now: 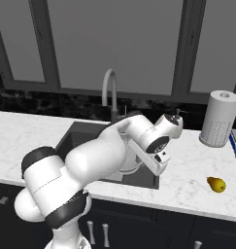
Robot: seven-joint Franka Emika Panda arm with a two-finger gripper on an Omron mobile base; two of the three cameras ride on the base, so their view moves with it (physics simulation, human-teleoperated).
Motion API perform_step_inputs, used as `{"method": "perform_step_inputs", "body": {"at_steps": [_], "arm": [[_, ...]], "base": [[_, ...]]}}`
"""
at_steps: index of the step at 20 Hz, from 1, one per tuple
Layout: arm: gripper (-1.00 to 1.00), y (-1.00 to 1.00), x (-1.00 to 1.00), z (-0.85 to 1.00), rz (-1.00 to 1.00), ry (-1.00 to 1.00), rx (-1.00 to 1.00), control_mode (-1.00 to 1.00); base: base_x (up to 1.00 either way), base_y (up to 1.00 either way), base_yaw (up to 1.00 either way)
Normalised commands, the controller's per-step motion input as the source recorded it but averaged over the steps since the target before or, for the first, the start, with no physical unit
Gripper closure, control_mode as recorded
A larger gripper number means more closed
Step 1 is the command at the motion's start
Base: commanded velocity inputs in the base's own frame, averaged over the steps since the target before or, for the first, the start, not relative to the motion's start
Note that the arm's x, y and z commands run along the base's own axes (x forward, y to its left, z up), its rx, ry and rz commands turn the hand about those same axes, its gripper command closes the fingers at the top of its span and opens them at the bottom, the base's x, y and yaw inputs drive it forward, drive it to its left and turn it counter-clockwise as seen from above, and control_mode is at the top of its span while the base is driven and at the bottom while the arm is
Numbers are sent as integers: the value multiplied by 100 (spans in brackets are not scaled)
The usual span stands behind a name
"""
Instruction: Put the colander in the sink, put the pear in the colander, and turn on the sink faucet and pour water over the colander.
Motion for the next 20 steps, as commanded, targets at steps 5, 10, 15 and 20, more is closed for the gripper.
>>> {"method": "perform_step_inputs", "body": {"at_steps": [5, 10, 15, 20], "arm": [[100, 0, 31, 0, 22, 0, 8, -100], [100, 0, 18, -8, 23, 0, 1, -100], [100, 2, 30, -28, 13, 0, 0, -100], [100, 13, 39, -32, 4, 0, 4, -100]], "base": [[0, 0, 0], [0, 0, 0], [0, 0, 0], [0, 0, 0]]}}
